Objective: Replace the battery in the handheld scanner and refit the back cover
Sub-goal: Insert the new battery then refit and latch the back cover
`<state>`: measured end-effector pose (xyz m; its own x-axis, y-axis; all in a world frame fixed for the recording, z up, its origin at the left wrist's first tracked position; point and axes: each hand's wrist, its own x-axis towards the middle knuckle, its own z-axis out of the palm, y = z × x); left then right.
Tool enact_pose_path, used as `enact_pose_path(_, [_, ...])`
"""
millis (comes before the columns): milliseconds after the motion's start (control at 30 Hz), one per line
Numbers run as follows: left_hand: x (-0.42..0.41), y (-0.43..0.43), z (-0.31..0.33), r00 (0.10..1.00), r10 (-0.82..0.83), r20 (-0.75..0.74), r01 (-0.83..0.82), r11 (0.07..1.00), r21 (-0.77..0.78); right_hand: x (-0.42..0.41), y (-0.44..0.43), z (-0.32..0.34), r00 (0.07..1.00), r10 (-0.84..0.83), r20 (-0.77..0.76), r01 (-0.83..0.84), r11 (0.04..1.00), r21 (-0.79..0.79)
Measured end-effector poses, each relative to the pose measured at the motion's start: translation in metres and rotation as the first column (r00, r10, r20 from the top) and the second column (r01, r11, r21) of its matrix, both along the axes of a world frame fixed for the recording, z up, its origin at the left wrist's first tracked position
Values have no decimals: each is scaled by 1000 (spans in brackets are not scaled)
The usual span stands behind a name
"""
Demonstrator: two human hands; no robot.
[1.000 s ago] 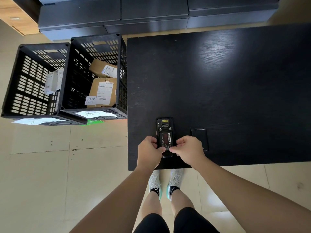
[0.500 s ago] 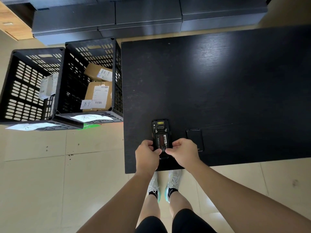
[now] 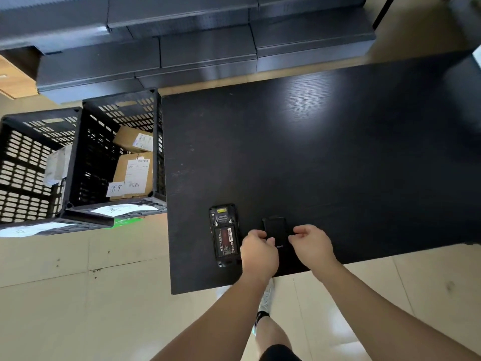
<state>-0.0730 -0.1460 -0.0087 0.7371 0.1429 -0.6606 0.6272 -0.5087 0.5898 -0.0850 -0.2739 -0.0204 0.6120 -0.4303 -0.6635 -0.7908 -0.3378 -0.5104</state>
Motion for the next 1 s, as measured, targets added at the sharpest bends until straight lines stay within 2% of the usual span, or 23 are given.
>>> enact_pose_path(333, [5,-11,-19,992,105,-72,-99,992,78,3,-3,-14,998,48,-41,-47,998,28])
enact_pose_path(600, [7,-12,-25,987,143,-76,-137,987,82,7,2,-13,997,-31,-73,36,997,66])
enact_pose_path(767, [7,-12,-26,985,151,-90,-144,987,72,7,2,-10,998,-48,-42,51,996,74])
enact_pose_path(1000, [9,-11,-27,982,167,-88,-162,985,59,4,2,-15,989,-145,-3,140,951,276])
